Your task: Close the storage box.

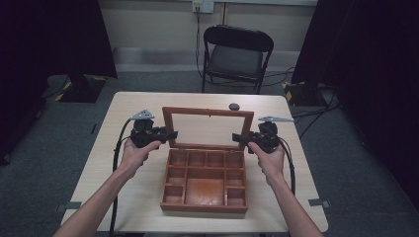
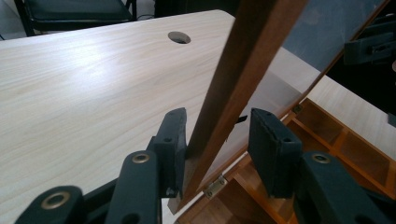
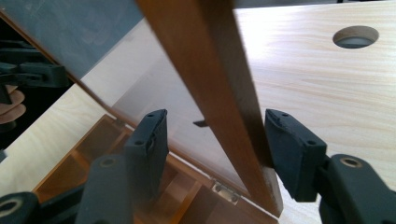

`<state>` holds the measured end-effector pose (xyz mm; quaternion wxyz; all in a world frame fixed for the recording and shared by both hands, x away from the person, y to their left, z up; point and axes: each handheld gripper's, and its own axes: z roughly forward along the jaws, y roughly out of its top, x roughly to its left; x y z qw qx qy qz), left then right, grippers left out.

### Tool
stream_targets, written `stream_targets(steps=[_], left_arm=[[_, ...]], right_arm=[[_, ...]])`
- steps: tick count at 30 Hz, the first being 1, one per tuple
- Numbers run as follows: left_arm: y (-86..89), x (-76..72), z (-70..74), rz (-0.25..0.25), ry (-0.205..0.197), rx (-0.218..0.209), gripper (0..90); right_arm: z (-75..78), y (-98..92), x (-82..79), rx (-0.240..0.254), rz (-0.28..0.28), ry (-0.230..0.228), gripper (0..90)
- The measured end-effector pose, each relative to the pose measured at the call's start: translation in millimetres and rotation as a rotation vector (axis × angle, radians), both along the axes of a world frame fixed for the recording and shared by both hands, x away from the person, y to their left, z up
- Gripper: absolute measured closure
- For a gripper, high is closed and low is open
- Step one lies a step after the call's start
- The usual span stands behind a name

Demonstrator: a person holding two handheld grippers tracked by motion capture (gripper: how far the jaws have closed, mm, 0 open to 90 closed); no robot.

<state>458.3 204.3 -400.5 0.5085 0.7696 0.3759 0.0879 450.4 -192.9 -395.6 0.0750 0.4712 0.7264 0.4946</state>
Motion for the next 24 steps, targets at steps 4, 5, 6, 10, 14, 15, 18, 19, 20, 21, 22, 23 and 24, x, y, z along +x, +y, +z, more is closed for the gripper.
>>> stream_targets(steps=[4,5,6,10,14,15,18,19,20,21,22,23,24], left_arm=[[0.7,-4.5,0.4,-0.015,-0.007,0.003,56.7],[0.5,-5.3,0.5,-0.012,-0.002,-0.002,56.6],[0.6,-6.1,0.4,-0.010,-0.003,-0.001,56.4],[0.9,-9.6,0.1,-0.007,-0.003,-0.003,55.4],[0.5,-13.2,0.5,-0.011,-0.004,-0.009,53.5],[0.1,-14.2,0.8,-0.007,-0.003,-0.009,53.1],[1.0,-17.8,3.3,-0.015,-0.008,-0.005,51.9],[1.2,-18.6,4.2,-0.023,-0.012,0.000,51.7],[1.6,-19.4,4.8,-0.028,-0.009,0.006,51.8],[1.4,-20.7,5.2,-0.027,-0.009,0.014,51.9],[1.6,-21.4,4.4,-0.035,-0.016,0.009,51.9],[1.9,-22.7,3.9,-0.034,-0.018,0.008,51.8],[2.0,-23.4,3.5,-0.036,-0.019,0.006,51.6]], right_arm=[[1.4,-3.9,-5.1,0.014,0.011,-0.005,42.0],[2.0,-4.0,-6.4,0.013,0.009,-0.005,42.1],[2.6,-4.5,-7.7,0.012,0.009,-0.013,42.1],[5.3,-7.6,-12.0,0.020,0.011,-0.016,43.3],[5.6,-10.2,-16.2,0.026,0.017,-0.020,43.8],[5.5,-11.0,-17.1,0.025,0.022,-0.019,43.7],[6.1,-10.3,-19.9,0.013,0.027,-0.020,43.0],[6.4,-10.2,-20.8,0.010,0.028,-0.020,42.9],[7.0,-10.1,-22.2,0.002,0.033,-0.018,42.8],[7.2,-10.3,-22.8,-0.002,0.038,-0.021,42.7],[7.6,-10.4,-23.8,-0.007,0.042,-0.018,42.6],[7.8,-10.3,-24.8,-0.012,0.044,-0.016,42.5],[7.9,-10.2,-25.8,-0.017,0.047,-0.020,42.5]])
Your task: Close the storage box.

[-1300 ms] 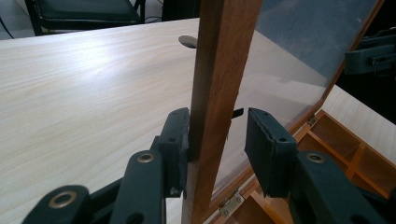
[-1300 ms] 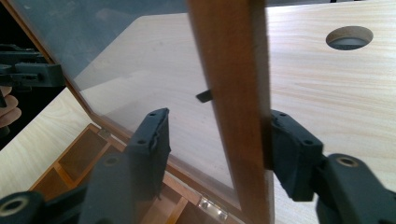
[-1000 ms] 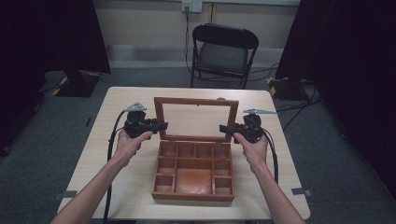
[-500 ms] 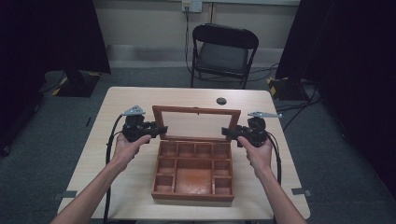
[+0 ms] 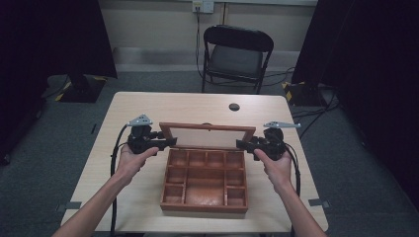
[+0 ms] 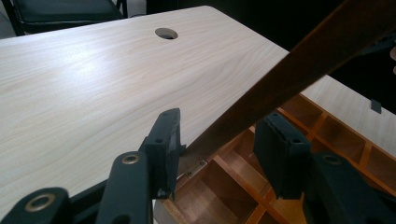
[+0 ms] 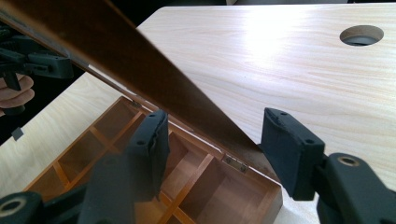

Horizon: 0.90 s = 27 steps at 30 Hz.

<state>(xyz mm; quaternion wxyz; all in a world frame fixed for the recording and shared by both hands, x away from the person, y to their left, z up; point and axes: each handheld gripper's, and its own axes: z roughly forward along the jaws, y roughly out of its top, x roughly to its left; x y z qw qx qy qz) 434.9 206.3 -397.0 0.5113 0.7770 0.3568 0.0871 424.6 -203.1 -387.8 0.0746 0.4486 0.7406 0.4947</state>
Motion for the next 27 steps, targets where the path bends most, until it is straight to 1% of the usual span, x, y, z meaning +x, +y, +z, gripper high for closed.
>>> stream_targets(steps=[2,4,5,8,11,12,13,14,15,17,19,20,23,24,26,27], left_arm=[[0.0,-1.5,-0.6,0.004,-0.003,-0.004,51.3],[0.2,-3.6,-0.3,0.002,-0.001,0.008,51.1],[0.3,-4.7,-0.6,-0.005,0.002,0.001,51.0],[0.7,-8.9,-1.5,-0.005,-0.007,0.005,50.5],[0.3,-10.6,-2.8,0.005,0.004,-0.024,46.9],[0.3,-10.6,-2.8,0.005,0.004,-0.024,45.8],[-0.6,-11.3,-2.8,-0.004,0.001,-0.026,45.1],[-1.3,-11.7,-2.9,-0.013,0.002,-0.026,43.9],[-1.9,-12.3,-2.7,-0.014,0.001,-0.018,43.1],[-3.2,-13.3,-2.6,-0.015,-0.003,-0.006,41.7],[-3.7,-13.3,-2.7,-0.014,0.002,-0.012,41.0],[-3.8,-13.5,-2.6,-0.014,-0.002,-0.011,40.8],[-4.0,-13.4,-1.7,-0.014,0.000,-0.010,37.4],[-3.7,-13.3,-1.5,-0.016,-0.001,-0.008,36.3],[-4.2,-13.2,-1.3,-0.003,0.002,-0.011,33.0],[-4.2,-13.0,-1.3,-0.002,0.002,-0.011,31.0]], right_arm=[[-0.1,0.1,-1.3,-0.003,0.002,-0.005,42.4],[-0.4,-0.2,-2.1,-0.006,0.010,-0.007,42.3],[-0.4,-0.4,-2.7,-0.012,0.014,-0.009,42.0],[-1.7,-0.8,-5.2,-0.014,0.019,-0.006,40.5],[-1.8,-0.2,-8.0,-0.022,0.023,-0.014,40.4],[-1.9,0.1,-8.5,-0.023,0.022,-0.021,40.2],[-1.9,0.7,-10.0,-0.030,0.013,-0.021,35.2],[-2.5,0.7,-10.7,-0.025,0.001,-0.015,31.1],[-2.6,0.1,-11.2,-0.018,0.006,-0.003,31.3],[-2.8,-0.7,-12.0,-0.022,0.014,0.000,30.8],[-3.5,-2.6,-13.4,-0.019,0.007,0.005,29.9],[-3.7,-3.4,-13.8,-0.023,0.004,0.005,29.4],[-5.4,-7.6,-16.0,-0.037,-0.006,0.017,27.3],[-7.1,-9.8,-17.2,-0.046,-0.007,0.026,27.9],[-10.2,-12.6,-18.9,-0.062,0.001,0.044,29.3],[-12.1,-14.4,-20.2,-0.078,0.000,0.054,30.5]])
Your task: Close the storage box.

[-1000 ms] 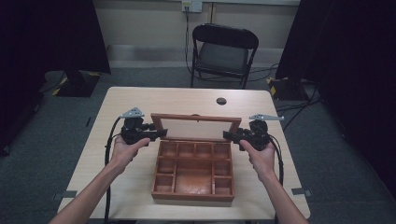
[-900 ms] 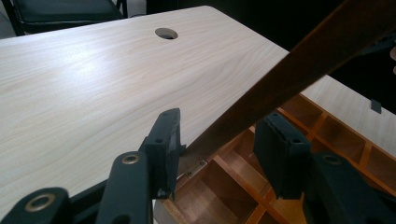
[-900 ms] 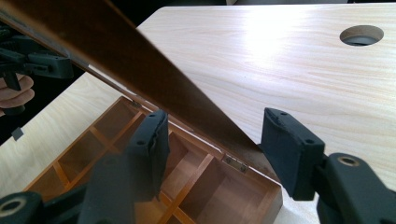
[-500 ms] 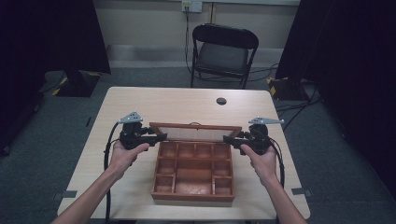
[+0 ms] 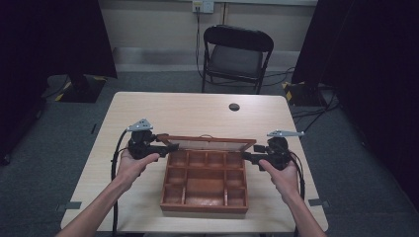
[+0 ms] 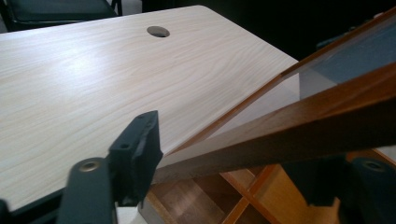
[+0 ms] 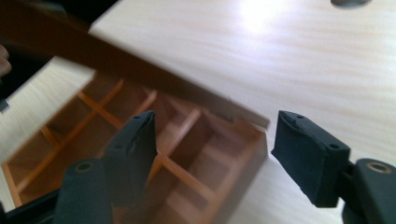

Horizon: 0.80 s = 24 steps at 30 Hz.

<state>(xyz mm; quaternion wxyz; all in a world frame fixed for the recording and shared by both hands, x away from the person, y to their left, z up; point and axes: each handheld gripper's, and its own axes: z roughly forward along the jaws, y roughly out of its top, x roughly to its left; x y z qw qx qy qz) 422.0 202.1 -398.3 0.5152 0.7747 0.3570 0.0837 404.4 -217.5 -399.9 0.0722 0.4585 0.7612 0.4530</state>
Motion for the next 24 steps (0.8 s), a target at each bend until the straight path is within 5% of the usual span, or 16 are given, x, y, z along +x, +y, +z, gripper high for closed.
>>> stream_targets(steps=[4,14,24], left_arm=[[-0.6,-0.5,0.7,0.012,0.000,-0.001,27.1],[-0.8,-3.4,1.1,0.012,-0.001,0.011,19.6],[-1.1,-15.4,-4.2,-0.002,0.006,0.049,15.4]], right_arm=[[-6.3,-5.5,-0.1,-0.064,-0.012,0.029,36.6],[-0.8,-24.2,12.3,-0.058,-0.069,0.021,42.3],[53.2,-21.5,11.6,0.013,-0.030,-0.103,40.6]])
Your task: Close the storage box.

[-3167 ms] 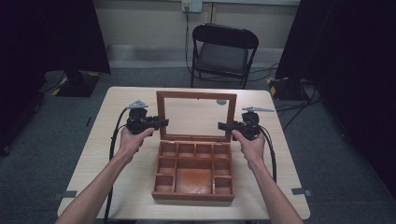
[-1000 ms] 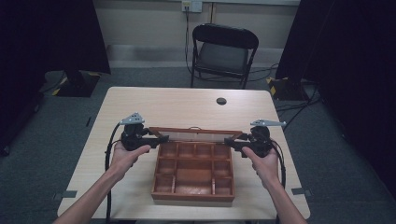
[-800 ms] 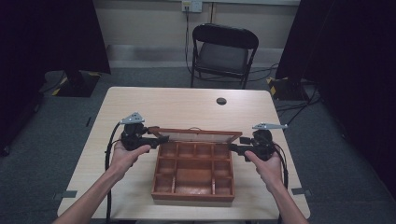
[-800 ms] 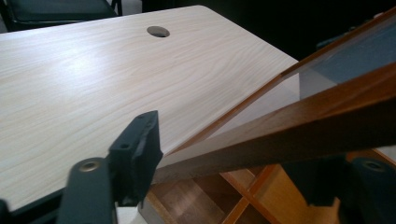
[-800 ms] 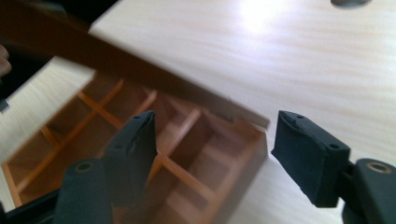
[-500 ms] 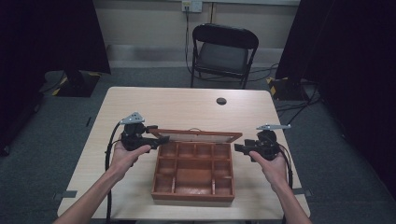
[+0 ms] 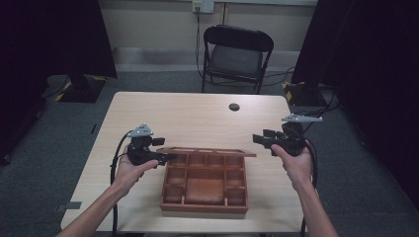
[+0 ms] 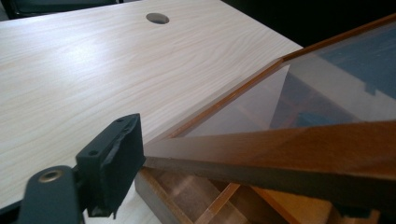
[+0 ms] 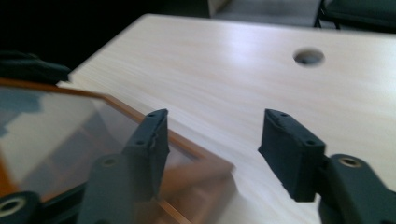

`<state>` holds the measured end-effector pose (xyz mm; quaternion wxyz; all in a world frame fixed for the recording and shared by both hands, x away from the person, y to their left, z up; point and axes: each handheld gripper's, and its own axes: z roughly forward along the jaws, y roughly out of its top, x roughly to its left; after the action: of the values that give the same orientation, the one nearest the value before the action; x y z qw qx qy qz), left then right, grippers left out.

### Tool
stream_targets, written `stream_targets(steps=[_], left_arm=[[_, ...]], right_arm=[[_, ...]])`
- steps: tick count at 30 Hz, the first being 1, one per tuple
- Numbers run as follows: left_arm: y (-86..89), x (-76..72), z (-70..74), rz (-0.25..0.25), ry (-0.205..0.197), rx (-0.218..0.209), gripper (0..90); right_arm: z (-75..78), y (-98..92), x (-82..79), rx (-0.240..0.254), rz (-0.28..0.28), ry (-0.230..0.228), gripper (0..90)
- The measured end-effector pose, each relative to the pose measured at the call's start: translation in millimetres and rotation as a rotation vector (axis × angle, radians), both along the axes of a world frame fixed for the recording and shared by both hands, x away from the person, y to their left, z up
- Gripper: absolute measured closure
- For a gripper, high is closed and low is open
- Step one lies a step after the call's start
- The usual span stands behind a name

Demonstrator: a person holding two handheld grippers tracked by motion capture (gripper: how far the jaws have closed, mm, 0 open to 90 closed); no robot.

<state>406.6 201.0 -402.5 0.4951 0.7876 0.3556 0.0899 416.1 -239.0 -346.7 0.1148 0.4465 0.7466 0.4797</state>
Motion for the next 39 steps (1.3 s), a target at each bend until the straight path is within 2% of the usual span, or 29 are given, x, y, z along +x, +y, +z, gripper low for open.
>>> stream_targets(steps=[2,6,9,11,13,16,18,21,24,27,30,33,37,39], left_arm=[[-0.4,-1.2,-0.6,0.009,0.000,0.004,15.5],[-1.8,-2.6,-3.3,0.001,-0.001,0.009,15.4],[-1.9,-5.2,-5.0,0.002,-0.009,0.010,15.4],[-1.6,-6.5,-6.1,0.004,-0.017,0.009,15.6],[-1.6,-5.4,-6.9,0.002,-0.008,-0.004,15.4],[-2.2,-7.0,-7.6,0.003,-0.018,0.009,15.6],[-2.6,-8.1,-8.6,0.007,-0.020,0.006,15.6],[-2.8,-9.6,-9.2,0.011,-0.023,0.010,15.5],[-2.8,-10.0,-9.5,0.009,-0.022,0.015,15.6],[-1.3,-10.8,-10.0,0.005,-0.021,0.021,15.7],[0.7,-11.4,-11.5,0.004,-0.020,0.018,15.7],[1.5,-11.1,-12.3,0.009,-0.015,0.012,15.5],[0.8,-10.7,-11.6,0.013,-0.019,0.019,15.7],[0.9,-10.3,-11.5,0.016,-0.013,0.009,15.8]], right_arm=[[13.5,7.2,-3.0,0.017,0.011,-0.035,38.8],[41.5,29.9,-8.0,0.045,0.103,-0.084,34.3],[53.0,50.5,-9.7,0.062,0.206,-0.072,29.8],[56.4,66.3,-11.5,0.041,0.259,-0.064,29.8],[58.0,82.5,-13.4,0.010,0.307,-0.053,30.2],[59.6,103.5,-16.3,-0.020,0.383,-0.049,37.3],[60.8,114.8,-17.4,-0.031,0.437,-0.047,49.3],[59.2,129.2,-16.9,-0.035,0.517,-0.015,57.0],[54.2,140.1,-17.8,-0.047,0.558,0.014,63.5],[48.0,143.3,-16.7,-0.069,0.566,0.048,69.1],[42.3,139.2,-15.5,-0.054,0.584,0.078,73.0],[37.4,133.2,-17.4,-0.066,0.591,0.103,76.2],[35.2,126.7,-18.0,-0.043,0.594,0.119,78.5],[34.4,125.6,-18.3,-0.038,0.598,0.126,78.3]])
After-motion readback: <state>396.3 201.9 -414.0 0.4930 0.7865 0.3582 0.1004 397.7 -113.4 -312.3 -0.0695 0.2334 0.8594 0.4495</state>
